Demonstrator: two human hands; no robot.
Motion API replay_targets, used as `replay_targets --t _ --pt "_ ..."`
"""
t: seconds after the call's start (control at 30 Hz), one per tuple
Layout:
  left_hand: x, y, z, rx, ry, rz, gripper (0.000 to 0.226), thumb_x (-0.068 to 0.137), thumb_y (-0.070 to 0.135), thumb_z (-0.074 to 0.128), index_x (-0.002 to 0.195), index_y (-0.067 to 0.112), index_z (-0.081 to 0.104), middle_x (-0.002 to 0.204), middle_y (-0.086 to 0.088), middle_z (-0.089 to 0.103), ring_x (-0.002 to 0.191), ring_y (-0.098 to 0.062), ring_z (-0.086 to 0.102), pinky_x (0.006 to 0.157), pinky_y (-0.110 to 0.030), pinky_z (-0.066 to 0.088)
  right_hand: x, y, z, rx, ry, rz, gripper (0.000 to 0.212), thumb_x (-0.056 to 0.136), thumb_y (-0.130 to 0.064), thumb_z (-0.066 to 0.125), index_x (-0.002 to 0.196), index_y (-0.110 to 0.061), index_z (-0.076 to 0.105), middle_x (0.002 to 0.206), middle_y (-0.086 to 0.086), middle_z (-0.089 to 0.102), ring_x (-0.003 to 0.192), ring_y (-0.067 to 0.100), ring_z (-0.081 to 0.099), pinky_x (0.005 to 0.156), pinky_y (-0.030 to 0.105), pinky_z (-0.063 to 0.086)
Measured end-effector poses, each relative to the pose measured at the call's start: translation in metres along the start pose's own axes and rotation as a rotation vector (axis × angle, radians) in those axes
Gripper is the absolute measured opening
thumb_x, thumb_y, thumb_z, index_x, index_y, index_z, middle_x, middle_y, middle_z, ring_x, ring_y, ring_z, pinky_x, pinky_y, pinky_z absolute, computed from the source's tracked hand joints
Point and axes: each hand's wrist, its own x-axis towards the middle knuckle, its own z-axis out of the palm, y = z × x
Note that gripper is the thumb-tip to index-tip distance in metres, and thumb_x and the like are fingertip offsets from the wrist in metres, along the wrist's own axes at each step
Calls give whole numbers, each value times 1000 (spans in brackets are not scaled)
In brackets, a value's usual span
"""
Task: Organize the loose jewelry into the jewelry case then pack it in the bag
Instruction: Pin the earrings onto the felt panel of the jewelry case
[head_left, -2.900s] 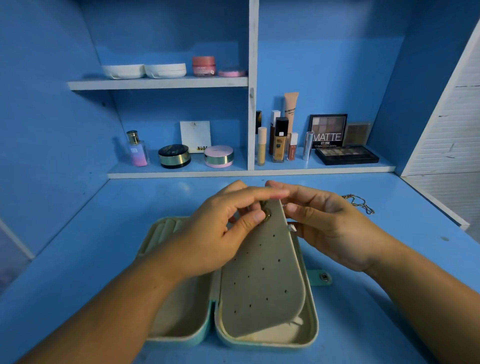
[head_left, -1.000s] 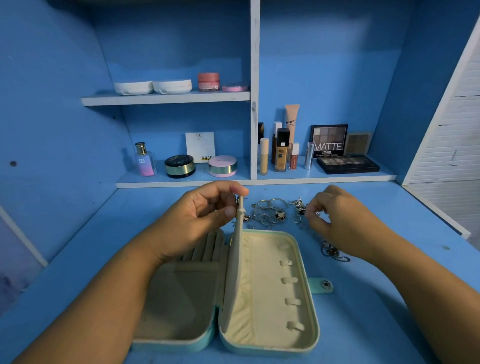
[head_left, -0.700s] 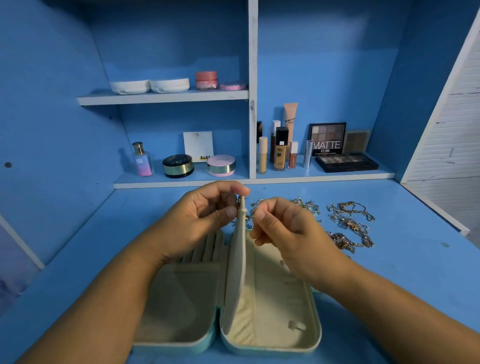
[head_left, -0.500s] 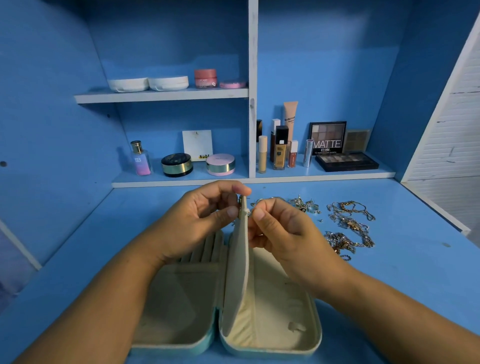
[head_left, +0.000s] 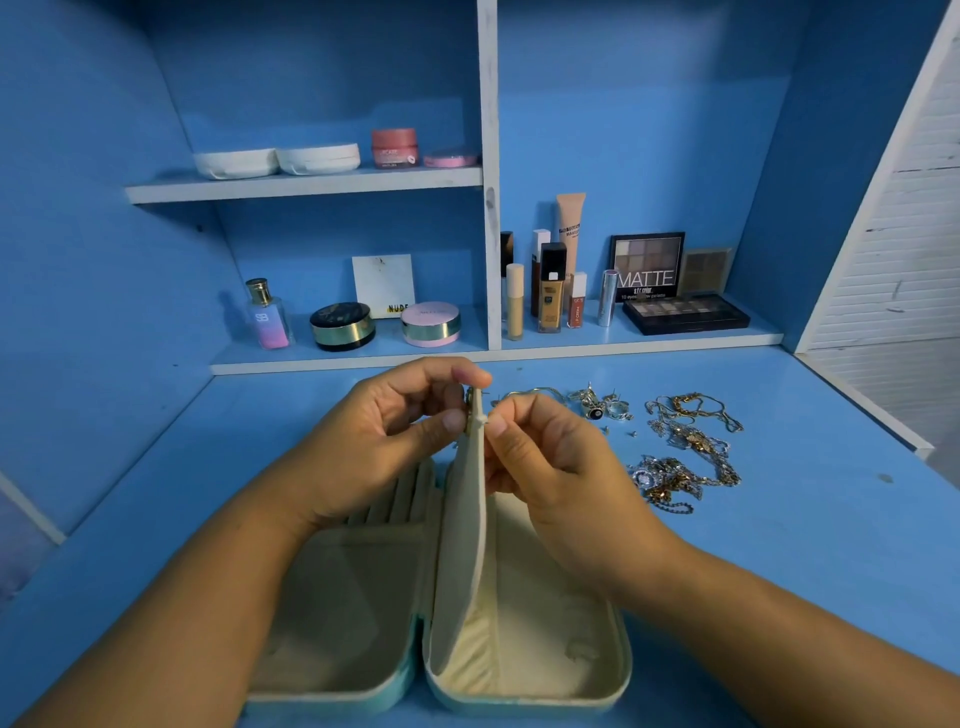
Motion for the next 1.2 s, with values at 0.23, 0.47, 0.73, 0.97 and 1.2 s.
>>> replay_targets --t 0.23,0.47,0.73,0.97,1.2 --pt "0 3 2 -5 7 9 30 82 24 62 100 46 69 104 -17 58 99 -11 62 91 -21 50 1 0 1 -126 54 -116 8 92 -9 56 88 -4 61 68 -3 63 62 9 58 63 20 52" --pt "0 0 1 -32 -17 11 32 84 19 61 102 44 69 95 0 61 95 -7 60 89 -20 48 2 4 -15 -460 23 -337 16 88 -7 62 101 -16 60 91 -2 69 83 19 68 74 38 57" --pt "0 0 3 -26 -15 28 27 82 28 63 103 44 69 97 -5 60 97 -8 60 91 -22 49 3 4 -16 -413 73 -299 9 87 -9 67 95 -12 68 87 2 73 80 20 71 75 40 59" --pt "-1 -3 5 204 12 0 44 83 33 65 120 55 58 102 17 63 104 -4 59 92 -25 49 2 -14 -31 16 7 -40 34 83 -14 59 114 -6 47 87 19 67 78 30 66 72 34 55" --pt "-14 11 11 708 -287 -293 109 55 90 53 147 56 5 153 31 16 141 8 16 119 -36 25 5 -39 -78 -318 -285 287 64 74 -28 79 131 -19 52 113 18 66 104 27 65 88 30 54"
